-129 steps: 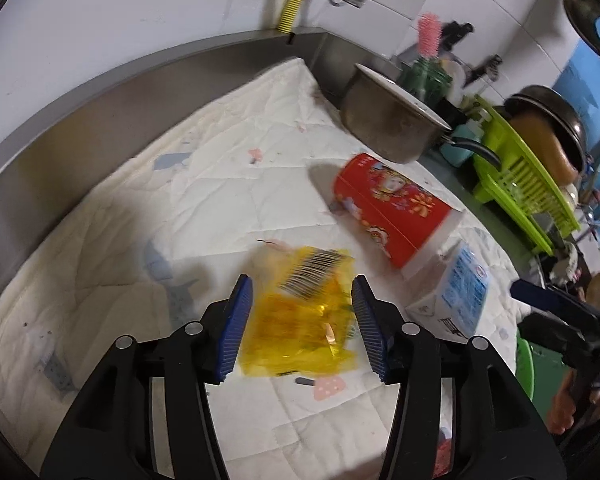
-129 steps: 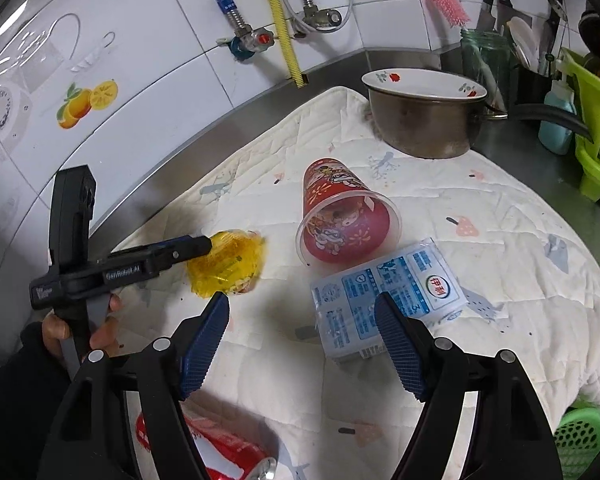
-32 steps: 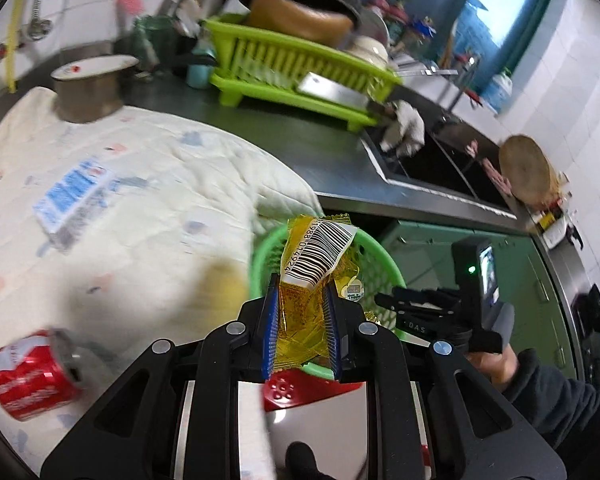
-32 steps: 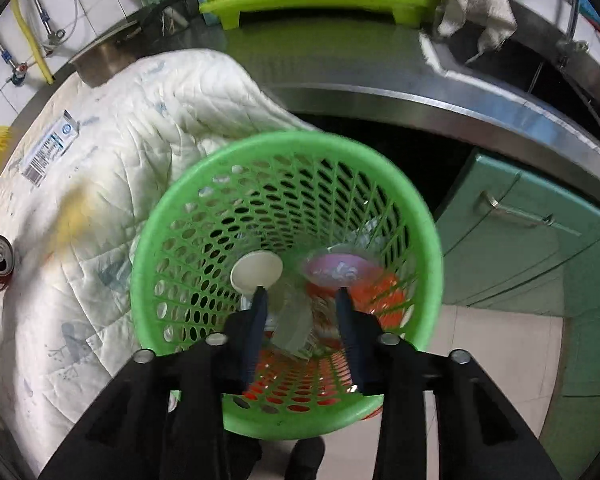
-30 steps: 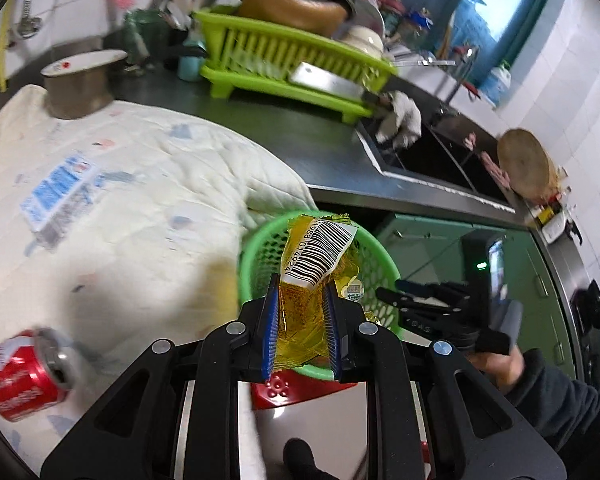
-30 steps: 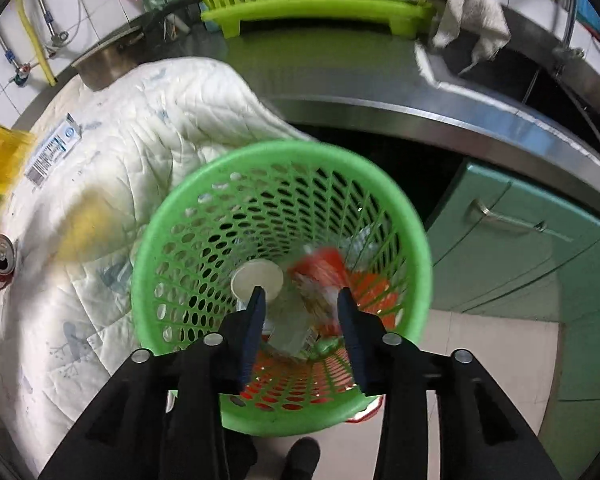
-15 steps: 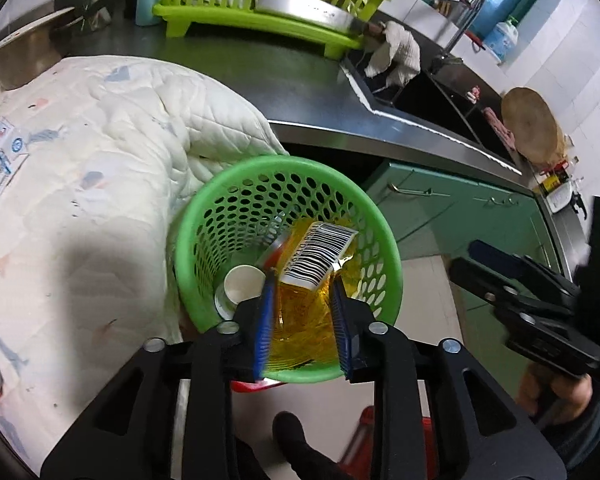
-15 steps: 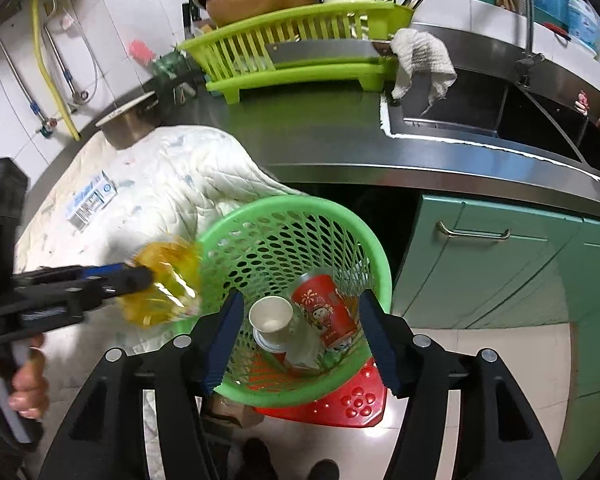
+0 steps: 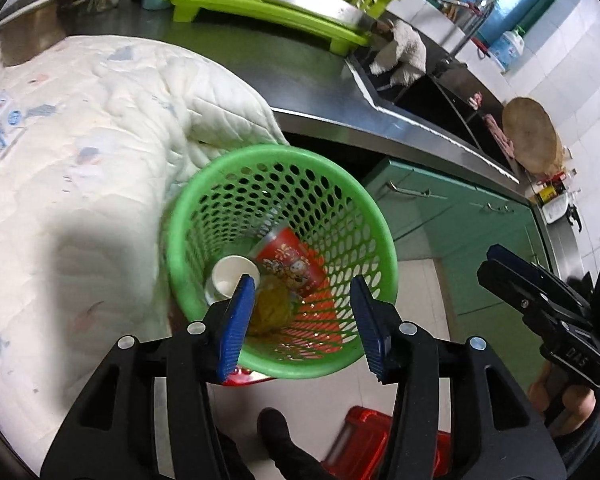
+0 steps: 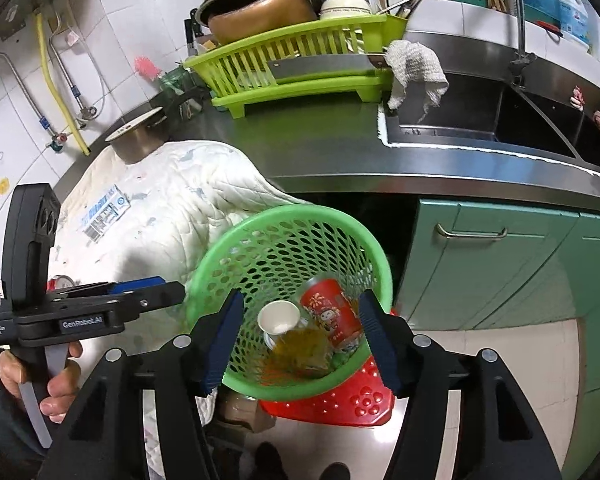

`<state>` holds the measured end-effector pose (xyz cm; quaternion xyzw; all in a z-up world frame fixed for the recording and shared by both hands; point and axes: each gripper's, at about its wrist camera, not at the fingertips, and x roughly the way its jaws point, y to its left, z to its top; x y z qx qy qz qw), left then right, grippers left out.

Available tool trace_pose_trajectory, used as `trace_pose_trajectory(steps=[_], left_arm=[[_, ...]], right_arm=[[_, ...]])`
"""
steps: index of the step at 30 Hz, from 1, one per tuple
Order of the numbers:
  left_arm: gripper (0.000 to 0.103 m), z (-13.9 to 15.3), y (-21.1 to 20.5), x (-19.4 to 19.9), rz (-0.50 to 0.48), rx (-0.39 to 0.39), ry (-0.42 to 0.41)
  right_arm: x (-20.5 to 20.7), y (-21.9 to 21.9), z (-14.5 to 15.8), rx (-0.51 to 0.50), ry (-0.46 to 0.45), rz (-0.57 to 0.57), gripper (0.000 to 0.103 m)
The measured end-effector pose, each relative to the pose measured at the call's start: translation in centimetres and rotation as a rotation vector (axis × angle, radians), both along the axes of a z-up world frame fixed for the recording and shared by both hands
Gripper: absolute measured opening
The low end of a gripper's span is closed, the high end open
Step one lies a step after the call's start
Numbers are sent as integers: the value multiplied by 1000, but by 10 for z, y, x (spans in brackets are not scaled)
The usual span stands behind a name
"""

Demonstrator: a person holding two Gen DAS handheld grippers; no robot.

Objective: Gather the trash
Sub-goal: 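Drop the red cup and yellow wrapper into the green basket with both tools, then reach the left tool to the red Coca-Cola can and grasp it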

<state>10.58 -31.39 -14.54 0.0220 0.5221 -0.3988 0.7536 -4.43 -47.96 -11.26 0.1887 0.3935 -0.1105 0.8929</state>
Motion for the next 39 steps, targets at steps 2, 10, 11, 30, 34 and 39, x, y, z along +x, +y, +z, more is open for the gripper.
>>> trace_pose_trajectory(steps=[2, 10, 11, 30, 34, 39], left_arm=[[52, 8, 13, 2, 24, -5, -16], [53, 39, 78, 13, 124, 2, -91], [53, 43, 90, 15, 138, 1, -98], [74, 67, 248, 25, 125, 179, -325], [79, 63, 253, 27, 18, 228, -358], [84, 55, 258, 37, -90, 273, -384]], right_arm=[[3, 4, 3, 2, -10, 10, 60], [22, 29, 14, 0, -40, 83, 62], [26, 34, 15, 2, -42, 97, 62], [83, 104, 31, -9, -62, 294, 67], [92, 119, 34, -17, -59, 328, 68], [103, 135, 34, -32, -45, 365, 70]])
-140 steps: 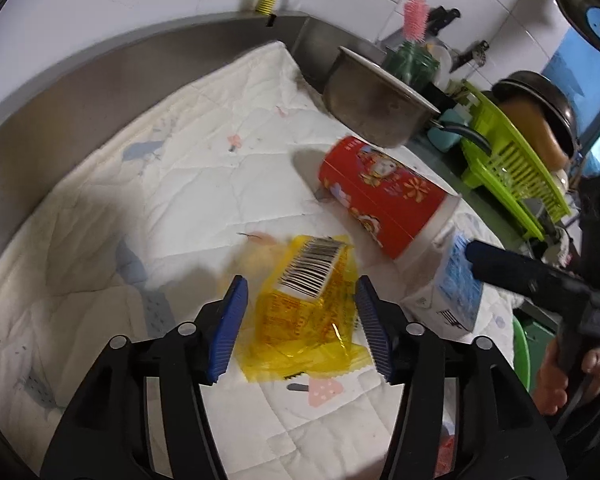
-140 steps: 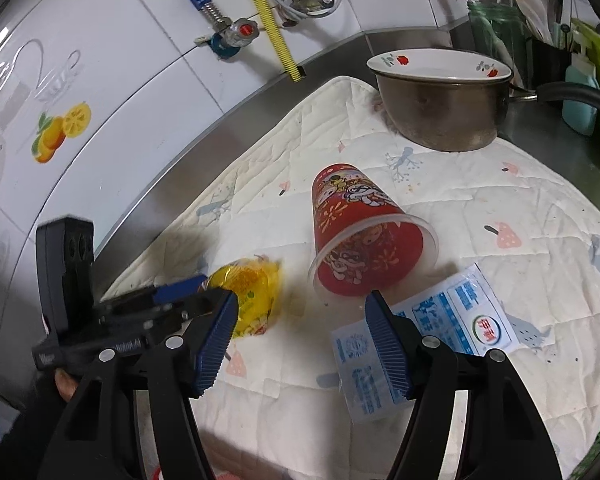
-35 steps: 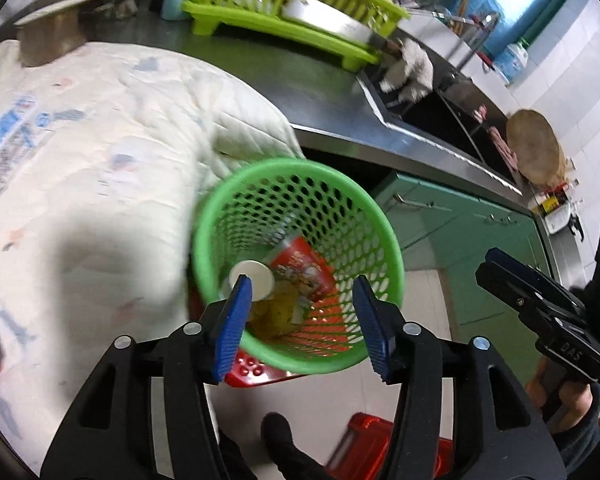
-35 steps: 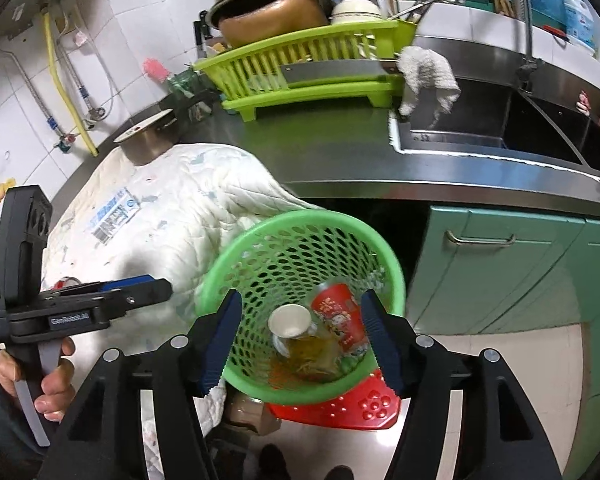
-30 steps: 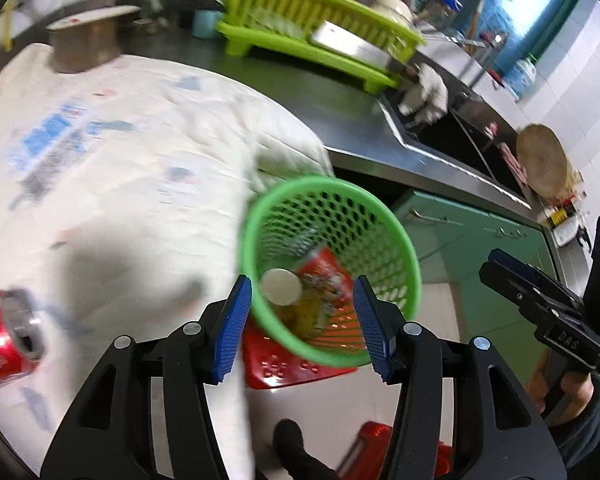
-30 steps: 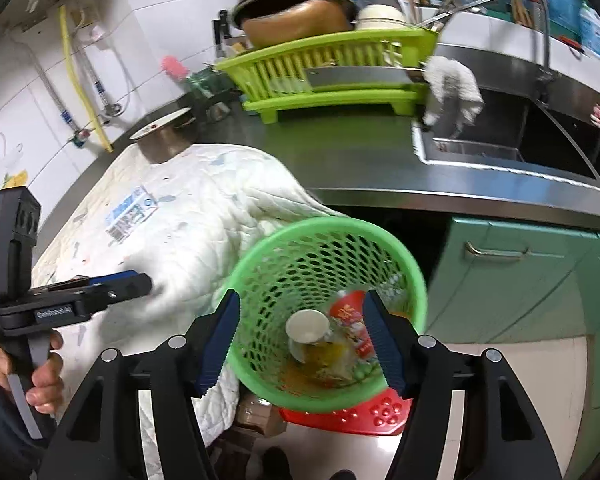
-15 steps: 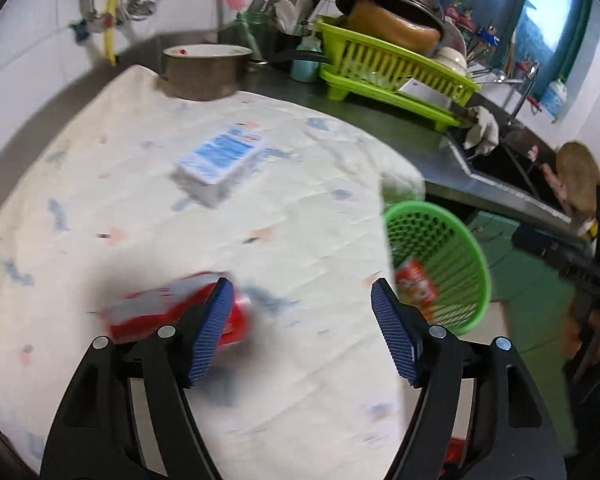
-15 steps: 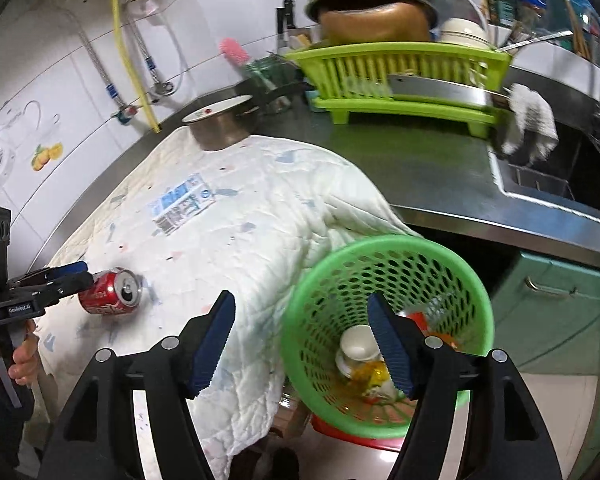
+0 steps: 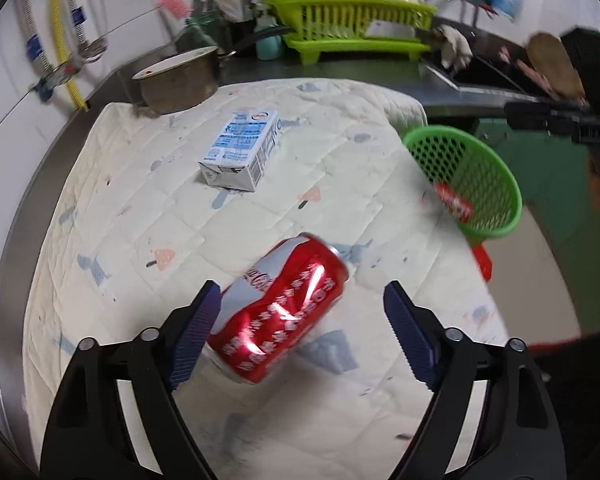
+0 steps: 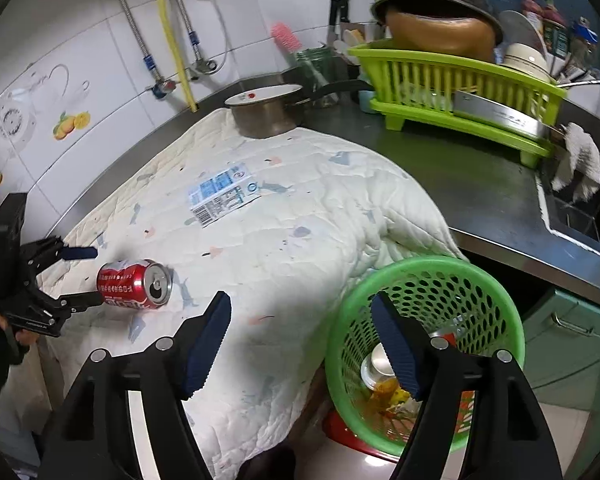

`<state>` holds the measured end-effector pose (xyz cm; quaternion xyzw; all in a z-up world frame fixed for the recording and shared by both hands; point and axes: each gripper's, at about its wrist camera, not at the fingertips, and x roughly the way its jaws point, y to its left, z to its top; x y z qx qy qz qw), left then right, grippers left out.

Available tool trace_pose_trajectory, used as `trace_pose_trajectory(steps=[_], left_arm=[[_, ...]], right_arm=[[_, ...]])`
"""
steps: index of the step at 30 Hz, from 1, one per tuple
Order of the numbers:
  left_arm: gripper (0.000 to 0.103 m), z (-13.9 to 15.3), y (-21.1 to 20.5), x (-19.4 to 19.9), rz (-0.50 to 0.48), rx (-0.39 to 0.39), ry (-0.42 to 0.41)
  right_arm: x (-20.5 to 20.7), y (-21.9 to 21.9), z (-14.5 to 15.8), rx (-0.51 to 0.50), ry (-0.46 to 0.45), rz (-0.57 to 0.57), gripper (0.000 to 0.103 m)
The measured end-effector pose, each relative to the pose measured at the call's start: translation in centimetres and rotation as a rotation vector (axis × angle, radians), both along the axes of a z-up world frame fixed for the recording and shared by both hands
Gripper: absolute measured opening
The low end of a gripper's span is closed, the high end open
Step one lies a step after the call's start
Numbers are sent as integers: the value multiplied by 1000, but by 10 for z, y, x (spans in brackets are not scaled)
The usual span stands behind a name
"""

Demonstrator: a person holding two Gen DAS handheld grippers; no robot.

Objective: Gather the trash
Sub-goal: 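Reach the left tool to the red Coca-Cola can and grasp it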

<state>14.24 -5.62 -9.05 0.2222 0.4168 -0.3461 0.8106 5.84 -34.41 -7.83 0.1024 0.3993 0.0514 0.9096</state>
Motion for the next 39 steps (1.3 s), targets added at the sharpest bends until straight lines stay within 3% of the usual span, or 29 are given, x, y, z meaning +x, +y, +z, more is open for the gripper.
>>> trace_pose_trajectory(steps=[6, 15, 23, 39], left_arm=[[84, -17, 4, 18, -65, 75, 17], [85, -38, 3, 27, -128, 120, 34], [83, -47, 5, 29, -136, 101, 51], [72, -41, 20, 15, 58, 29, 42]], right_arm=[[13, 18, -5, -14, 23, 36, 70], [33, 44, -13, -22, 52, 98, 71], [60, 67, -20, -11, 77, 153, 71], [122, 90, -24, 45, 105, 207, 72]])
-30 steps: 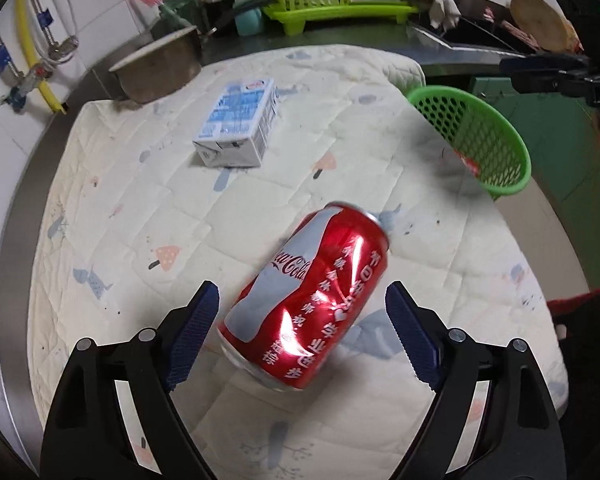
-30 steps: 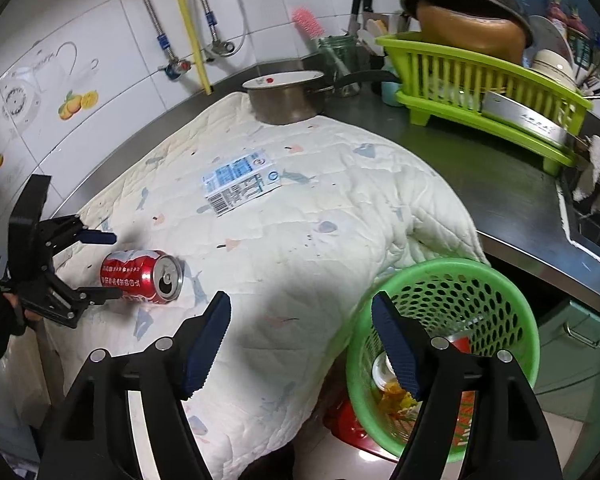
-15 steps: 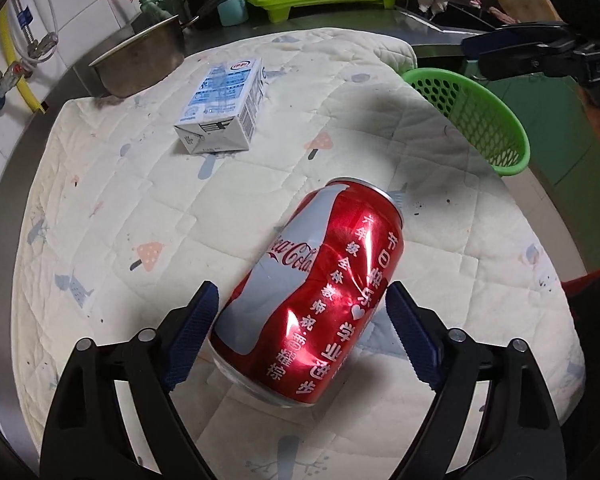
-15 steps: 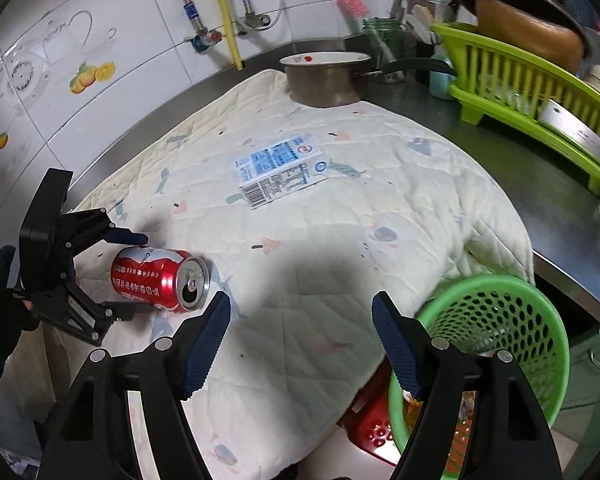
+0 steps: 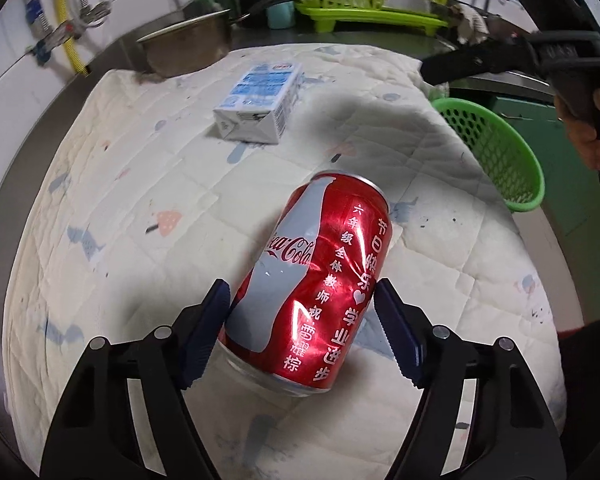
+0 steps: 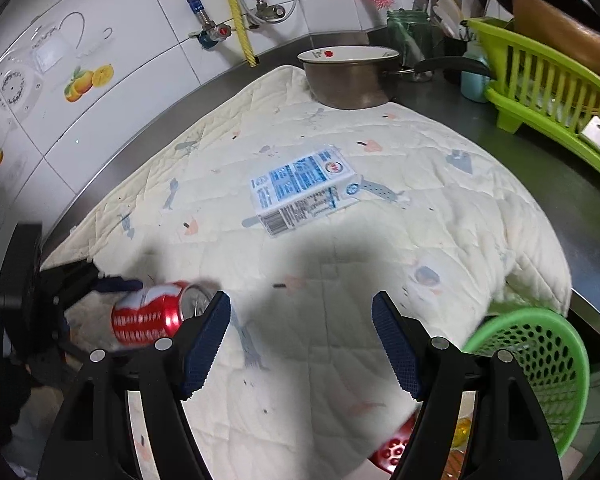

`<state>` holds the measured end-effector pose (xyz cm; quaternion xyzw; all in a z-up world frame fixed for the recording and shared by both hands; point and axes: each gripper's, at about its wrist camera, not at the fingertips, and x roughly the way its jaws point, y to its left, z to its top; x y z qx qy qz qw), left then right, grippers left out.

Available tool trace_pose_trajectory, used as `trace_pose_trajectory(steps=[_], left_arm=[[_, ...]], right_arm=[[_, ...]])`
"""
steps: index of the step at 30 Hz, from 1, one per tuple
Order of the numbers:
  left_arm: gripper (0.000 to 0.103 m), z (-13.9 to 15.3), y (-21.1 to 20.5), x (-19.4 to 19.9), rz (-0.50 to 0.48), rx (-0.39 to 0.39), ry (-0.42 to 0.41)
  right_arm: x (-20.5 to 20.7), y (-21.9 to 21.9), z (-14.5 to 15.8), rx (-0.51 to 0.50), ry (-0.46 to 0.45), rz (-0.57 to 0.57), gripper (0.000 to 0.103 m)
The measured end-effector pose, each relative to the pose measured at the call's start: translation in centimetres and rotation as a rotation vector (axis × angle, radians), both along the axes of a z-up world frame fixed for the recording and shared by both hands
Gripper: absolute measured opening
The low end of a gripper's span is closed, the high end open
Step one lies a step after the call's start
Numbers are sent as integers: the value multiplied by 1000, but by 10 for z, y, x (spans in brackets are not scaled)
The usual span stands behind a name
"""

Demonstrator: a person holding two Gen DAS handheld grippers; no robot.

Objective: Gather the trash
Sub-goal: 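Reach the left tool to the red Coca-Cola can and grasp it, then grasp the blue-white milk carton with the right tool while the left tool holds the can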

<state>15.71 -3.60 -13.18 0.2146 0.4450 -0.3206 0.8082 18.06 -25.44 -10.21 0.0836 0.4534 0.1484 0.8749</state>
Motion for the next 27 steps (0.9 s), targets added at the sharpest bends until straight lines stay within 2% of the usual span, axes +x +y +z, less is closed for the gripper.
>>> trace_pose_trajectory(steps=[1, 5, 13, 16, 17, 18, 25, 26, 27], left_arm=[[72, 1, 1, -1, 9, -7, 0], [70, 7, 6, -9, 62, -28, 5], [65, 16, 26, -12, 159, -86, 17], [64, 16, 31, -10, 174, -98, 19], [45, 16, 32, -10, 173, -104, 22], [41, 14, 32, -9, 174, -108, 41], [42, 12, 40, -7, 180, -138, 61], [42, 12, 40, -7, 178, -145, 65], [47, 13, 41, -8, 175, -154, 70]], right_arm=[[5, 3, 0, -5, -4, 9, 76], [21, 13, -2, -35, -20, 42, 79], [60, 26, -5, -103, -49, 130, 92], [75, 32, -9, -123, -33, 166, 93], [80, 33, -11, -133, -36, 175, 93], [86, 35, -13, -142, -35, 188, 93], [121, 38, -23, -136, -11, 227, 95], [124, 40, -24, -139, -10, 231, 95], [128, 42, -26, -140, -6, 240, 95]])
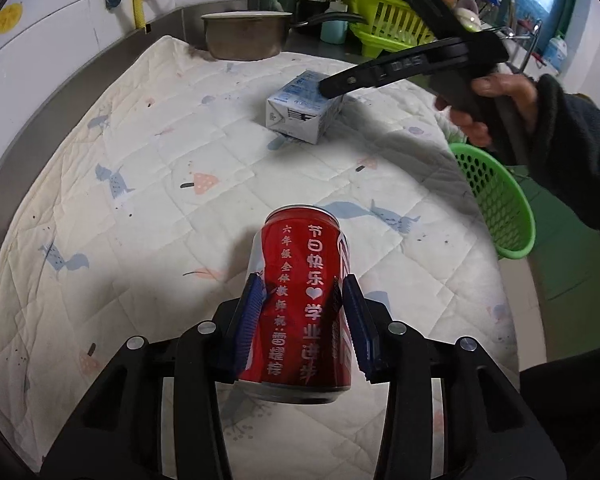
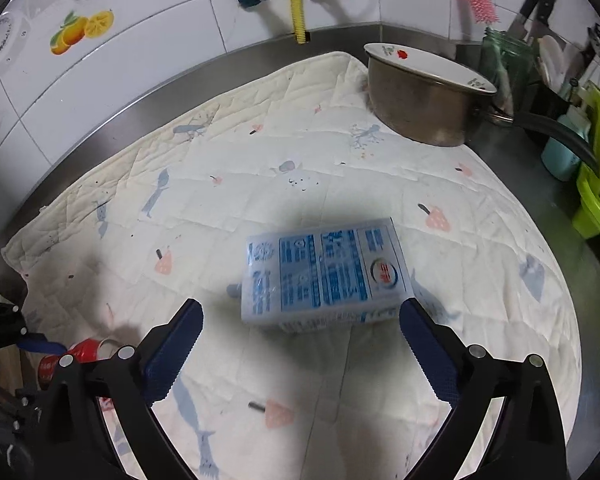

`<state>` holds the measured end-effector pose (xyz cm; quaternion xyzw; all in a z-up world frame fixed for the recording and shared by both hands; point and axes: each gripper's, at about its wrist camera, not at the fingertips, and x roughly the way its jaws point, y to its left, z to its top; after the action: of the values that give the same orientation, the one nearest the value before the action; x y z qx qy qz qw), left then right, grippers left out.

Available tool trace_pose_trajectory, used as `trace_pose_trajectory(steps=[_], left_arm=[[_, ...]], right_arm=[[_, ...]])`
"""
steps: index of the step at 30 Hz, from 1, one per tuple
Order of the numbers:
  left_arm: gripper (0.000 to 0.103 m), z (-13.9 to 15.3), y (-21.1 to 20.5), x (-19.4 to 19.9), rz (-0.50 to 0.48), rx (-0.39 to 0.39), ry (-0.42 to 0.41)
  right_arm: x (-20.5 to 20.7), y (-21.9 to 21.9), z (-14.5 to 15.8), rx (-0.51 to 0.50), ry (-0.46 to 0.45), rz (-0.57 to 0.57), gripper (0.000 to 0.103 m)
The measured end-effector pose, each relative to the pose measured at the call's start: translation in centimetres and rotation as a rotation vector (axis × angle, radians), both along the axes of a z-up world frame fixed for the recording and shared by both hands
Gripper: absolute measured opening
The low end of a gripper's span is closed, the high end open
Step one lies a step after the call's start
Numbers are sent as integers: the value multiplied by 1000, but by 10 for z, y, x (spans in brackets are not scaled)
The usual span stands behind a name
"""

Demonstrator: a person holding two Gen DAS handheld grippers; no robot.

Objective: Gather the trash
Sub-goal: 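Grasp the blue-white milk carton with the right tool while the left tool holds the can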

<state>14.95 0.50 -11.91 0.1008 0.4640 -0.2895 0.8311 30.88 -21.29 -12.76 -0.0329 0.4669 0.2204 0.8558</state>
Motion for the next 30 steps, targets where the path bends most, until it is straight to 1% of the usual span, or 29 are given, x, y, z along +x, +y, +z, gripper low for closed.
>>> trace_pose_trajectory(steps=[1, 2, 5, 7, 10, 12, 14, 16, 21, 23, 25, 28, 30], left_arm=[[54, 0, 1, 1, 5, -4, 7], [64, 0, 1, 1, 7, -6, 6], [65, 2, -2, -1, -13, -21, -1], [71, 2, -4, -2, -24, -23, 3], [72, 1, -9, -1, -35, -28, 12], [75, -1, -12, -2, -34, -32, 22], [77, -2, -14, -1, -34, -34, 27], [80, -3, -16, -1, -33, -32, 32], [81, -6, -18, 1, -22, -25, 40], [81, -6, -19, 1, -19, -18, 38], [81, -8, -20, 2, -21, -9, 37], [81, -12, -23, 2, -23, 2, 41], [80, -16, -25, 4, -24, 7, 51]], right_arm=[[3, 2, -2, -5, 7, 7, 96], [6, 5, -4, -11, 11, 9, 96], [11, 12, -11, -21, 25, 29, 96], [12, 18, -15, -58, 17, 40, 96], [13, 24, -18, -103, -3, 48, 96], [14, 27, -20, -151, -21, 37, 96], [16, 25, -20, -147, -24, 27, 96], [19, 21, -21, -132, -17, 16, 96], [23, 20, -21, -168, -28, 11, 96], [25, 14, -20, -138, -21, -3, 96], [27, 11, -21, -128, -4, -12, 96], [22, 6, -17, -95, -13, -29, 96], [23, 4, -20, -88, 0, -38, 96]])
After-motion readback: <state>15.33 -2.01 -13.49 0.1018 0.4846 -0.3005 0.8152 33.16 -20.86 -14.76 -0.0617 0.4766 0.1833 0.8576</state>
